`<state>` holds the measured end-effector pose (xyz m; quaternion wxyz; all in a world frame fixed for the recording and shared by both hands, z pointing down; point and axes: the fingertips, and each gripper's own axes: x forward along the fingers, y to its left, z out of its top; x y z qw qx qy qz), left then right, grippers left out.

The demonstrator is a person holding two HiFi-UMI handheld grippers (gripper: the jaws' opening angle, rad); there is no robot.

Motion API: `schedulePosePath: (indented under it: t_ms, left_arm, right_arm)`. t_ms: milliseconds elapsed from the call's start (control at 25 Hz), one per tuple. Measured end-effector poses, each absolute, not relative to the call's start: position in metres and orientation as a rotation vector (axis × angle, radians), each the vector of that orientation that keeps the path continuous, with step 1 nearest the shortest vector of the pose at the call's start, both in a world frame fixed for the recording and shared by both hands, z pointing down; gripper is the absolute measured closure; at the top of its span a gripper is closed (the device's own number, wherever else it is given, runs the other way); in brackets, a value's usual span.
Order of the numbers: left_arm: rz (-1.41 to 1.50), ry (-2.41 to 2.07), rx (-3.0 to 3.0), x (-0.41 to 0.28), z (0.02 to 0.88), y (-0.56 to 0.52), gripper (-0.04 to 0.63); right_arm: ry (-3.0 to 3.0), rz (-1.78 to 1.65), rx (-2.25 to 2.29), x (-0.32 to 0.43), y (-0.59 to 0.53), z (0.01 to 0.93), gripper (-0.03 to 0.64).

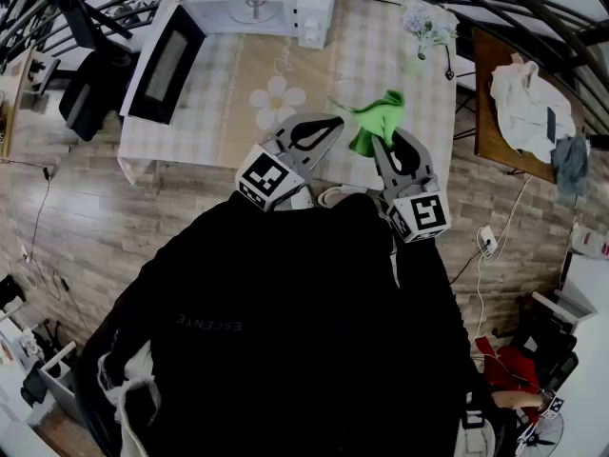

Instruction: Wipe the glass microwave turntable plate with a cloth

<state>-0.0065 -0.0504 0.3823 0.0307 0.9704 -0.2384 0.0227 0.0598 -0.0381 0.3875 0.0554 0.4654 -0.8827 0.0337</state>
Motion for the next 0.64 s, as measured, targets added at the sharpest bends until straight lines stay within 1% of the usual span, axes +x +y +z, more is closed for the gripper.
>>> schedulePosePath:
  t_ms: [640]
  left_arm:
    - [0.059, -0.745, 2.974, -0.0124, 0.3856, -0.0557, 0.574]
  right_arm:
    - [-2.678, 0.137, 1.423, 0.0532, -0.0427, 0.3917, 0.511]
